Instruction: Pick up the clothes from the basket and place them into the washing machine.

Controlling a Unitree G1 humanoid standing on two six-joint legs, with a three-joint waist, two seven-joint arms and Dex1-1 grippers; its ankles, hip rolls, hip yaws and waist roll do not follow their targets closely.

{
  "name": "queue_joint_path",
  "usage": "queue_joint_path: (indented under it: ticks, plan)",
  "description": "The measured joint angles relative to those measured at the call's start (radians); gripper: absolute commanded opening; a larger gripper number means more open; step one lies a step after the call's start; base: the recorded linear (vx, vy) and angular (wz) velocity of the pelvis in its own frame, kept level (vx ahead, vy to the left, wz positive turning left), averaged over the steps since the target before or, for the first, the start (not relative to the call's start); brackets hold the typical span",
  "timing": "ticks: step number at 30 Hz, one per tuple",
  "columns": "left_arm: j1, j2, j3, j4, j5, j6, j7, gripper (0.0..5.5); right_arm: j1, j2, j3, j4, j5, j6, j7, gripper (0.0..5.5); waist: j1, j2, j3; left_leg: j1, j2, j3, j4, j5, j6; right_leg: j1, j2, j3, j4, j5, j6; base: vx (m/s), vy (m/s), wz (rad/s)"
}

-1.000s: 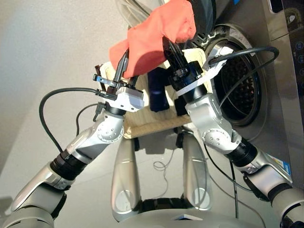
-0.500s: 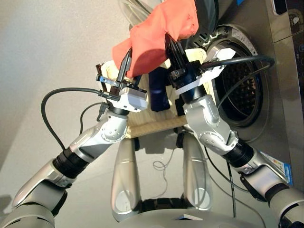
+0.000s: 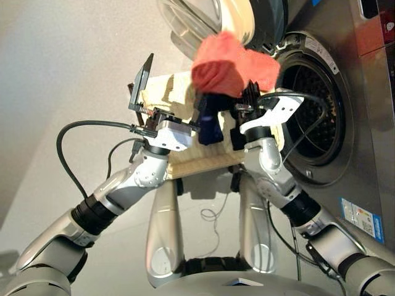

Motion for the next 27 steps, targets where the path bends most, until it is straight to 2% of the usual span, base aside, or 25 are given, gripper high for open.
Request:
queue_joint_path:
  ticks: [6,8,13,17,22,25,27]
  plan:
    - [-0.016,-0.013,-0.025,0.000,-0.001,-0.018,0.028,5.50,0.024,0.066,-0.067,0.191,-0.053,0.000,-0.140,0.00,-0.002,0.010,0.000,-0.009,-0.008,-0.011,0.002,0.001,0.002,-0.001,-0.004,0.000,0.000,-0.004,0.006,0.000,0.000,0.000]
    - [-0.030,-0.016,-0.037,0.000,0.000,-0.021,0.036,5.50,0.016,0.068,-0.111,0.248,-0.090,0.000,-0.193,0.00,-0.001,0.014,0.000,-0.017,-0.012,-0.019,0.008,0.001,0.004,-0.001,-0.005,0.001,0.001,-0.006,0.009,0.000,0.000,0.000]
    - [-0.035,-0.020,-0.037,0.000,-0.001,-0.028,0.047,5.50,-0.054,0.050,-0.221,0.404,-0.166,0.006,-0.298,0.00,0.001,0.023,0.000,-0.021,-0.021,-0.020,0.015,0.000,0.010,-0.003,-0.005,0.020,0.005,-0.007,0.015,0.000,0.000,0.000]
    - [-0.042,-0.022,-0.036,-0.007,-0.002,-0.045,0.047,5.50,-0.113,0.000,-0.310,0.493,-0.182,0.006,-0.347,0.00,0.002,0.042,0.000,-0.040,-0.029,-0.027,0.015,0.004,0.015,-0.018,-0.008,0.024,0.009,-0.008,0.020,0.000,0.000,0.000]
    - [-0.053,-0.032,-0.036,-0.010,-0.013,-0.047,0.042,5.50,-0.151,-0.110,-0.375,0.588,-0.181,0.010,-0.364,0.00,0.005,0.056,0.001,-0.079,-0.041,-0.046,0.030,0.006,0.016,-0.043,-0.013,0.025,0.022,-0.016,0.031,0.000,0.000,0.000]
    - [-0.060,-0.029,-0.035,-0.012,-0.034,-0.049,0.028,5.50,-0.177,-0.180,-0.397,0.631,-0.180,0.028,-0.368,0.00,0.006,0.058,0.002,-0.114,-0.053,-0.049,0.054,0.006,0.018,-0.084,-0.015,0.052,0.055,-0.027,0.040,0.000,0.000,0.000]
    - [-0.063,-0.029,-0.036,-0.012,-0.049,-0.050,0.014,5.50,-0.192,-0.214,-0.397,0.642,-0.181,0.034,-0.368,0.00,0.007,0.061,0.002,-0.140,-0.055,-0.050,0.081,0.000,0.021,-0.111,-0.016,0.059,0.082,-0.035,0.042,0.000,0.000,0.000]
